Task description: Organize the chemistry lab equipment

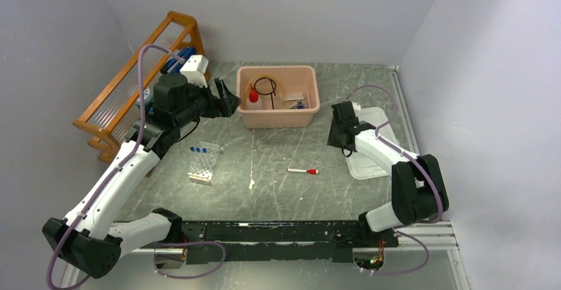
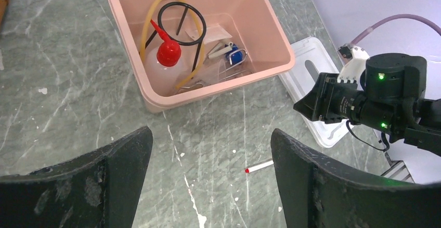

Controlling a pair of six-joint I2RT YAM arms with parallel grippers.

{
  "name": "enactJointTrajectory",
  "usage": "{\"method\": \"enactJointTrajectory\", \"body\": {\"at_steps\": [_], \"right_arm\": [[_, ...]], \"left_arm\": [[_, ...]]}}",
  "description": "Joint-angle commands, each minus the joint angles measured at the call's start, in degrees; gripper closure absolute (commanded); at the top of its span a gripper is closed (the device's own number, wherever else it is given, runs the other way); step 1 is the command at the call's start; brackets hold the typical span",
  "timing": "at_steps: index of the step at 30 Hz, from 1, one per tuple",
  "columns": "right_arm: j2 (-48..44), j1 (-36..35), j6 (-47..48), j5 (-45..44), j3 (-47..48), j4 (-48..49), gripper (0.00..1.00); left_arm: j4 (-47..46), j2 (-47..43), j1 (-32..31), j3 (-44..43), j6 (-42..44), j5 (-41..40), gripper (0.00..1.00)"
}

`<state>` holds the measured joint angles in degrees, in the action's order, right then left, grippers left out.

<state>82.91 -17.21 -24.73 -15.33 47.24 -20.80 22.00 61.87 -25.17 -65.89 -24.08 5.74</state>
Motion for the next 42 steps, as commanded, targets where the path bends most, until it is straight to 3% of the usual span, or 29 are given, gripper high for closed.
{"method": "enactJointTrajectory", "body": {"at_steps": [1, 9, 17, 23, 32, 42], "right_arm": [[2.9, 0.4, 1.5, -0.3, 1.3, 0.8, 0.55], [7.1, 0.5, 5.6, -7.7, 5.6, 1.4, 0.43], [15.4, 3.7, 7.7, 1.7, 7.7, 0.5, 0.4], [14.8, 3.8, 9.0, 5.9, 7.8, 2.8, 0.57], [16.1, 2.6, 13.2, -0.1, 12.6, 2.2, 0.98], [7.6, 0.6, 12.3, -2.8, 14.8, 3.0, 1.0]], "left_arm": [[-2.2, 1.4, 0.4, -0.6, -0.4, 2.4, 0.13], [-2.5, 4.0, 0.4, -1.9, -0.2, 2.2, 0.13], [-1.8, 5.3, 0.4, -2.9, 0.7, 2.2, 0.14], [-1.7, 6.3, 0.4, -3.6, 0.7, 3.1, 0.14], [-0.4, 7.9, 0.4, -3.1, -2.1, 6.8, 0.16], [0.7, 10.4, 0.4, -4.9, -3.6, 11.3, 0.2]]}}
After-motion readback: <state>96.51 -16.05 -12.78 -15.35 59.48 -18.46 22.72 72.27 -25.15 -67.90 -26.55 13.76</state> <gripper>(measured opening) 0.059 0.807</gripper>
